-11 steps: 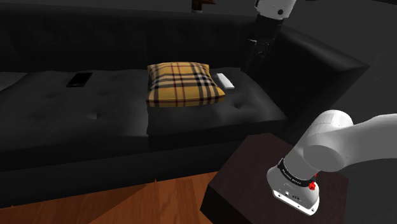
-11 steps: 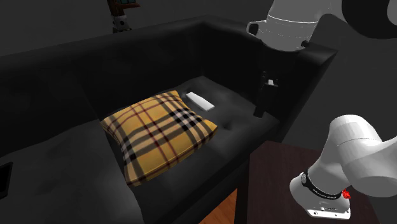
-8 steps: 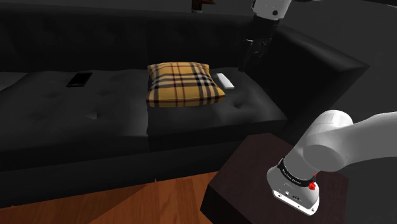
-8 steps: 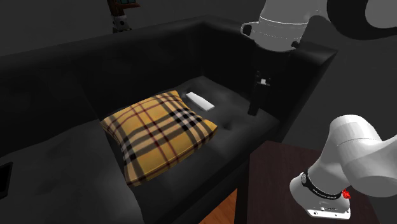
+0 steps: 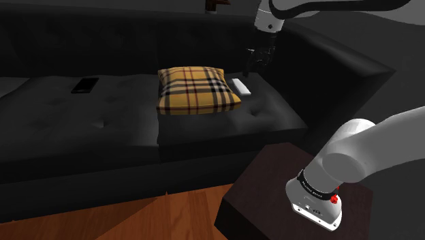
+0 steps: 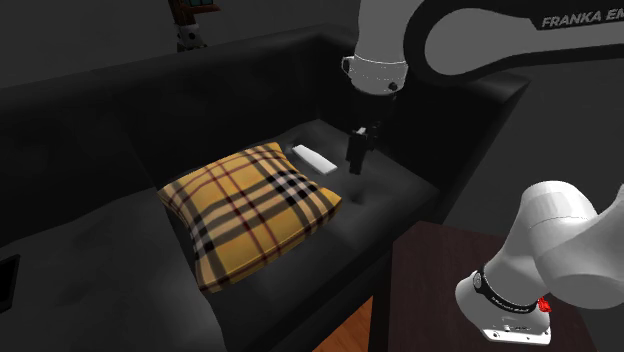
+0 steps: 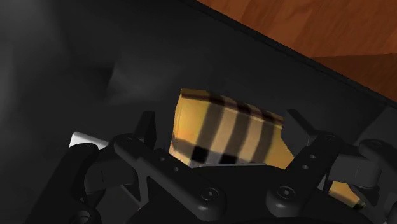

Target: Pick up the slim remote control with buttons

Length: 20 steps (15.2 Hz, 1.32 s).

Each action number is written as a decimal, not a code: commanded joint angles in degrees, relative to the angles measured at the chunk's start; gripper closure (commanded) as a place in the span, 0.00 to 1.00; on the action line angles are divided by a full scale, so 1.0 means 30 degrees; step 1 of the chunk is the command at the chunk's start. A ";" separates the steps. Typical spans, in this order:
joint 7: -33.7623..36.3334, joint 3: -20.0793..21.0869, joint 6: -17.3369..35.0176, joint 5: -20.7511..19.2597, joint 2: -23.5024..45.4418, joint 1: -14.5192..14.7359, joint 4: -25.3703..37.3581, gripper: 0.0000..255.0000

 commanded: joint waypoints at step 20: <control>-0.0299 -0.2845 0.4583 0.0750 1.3489 -0.2621 0.7502 0.00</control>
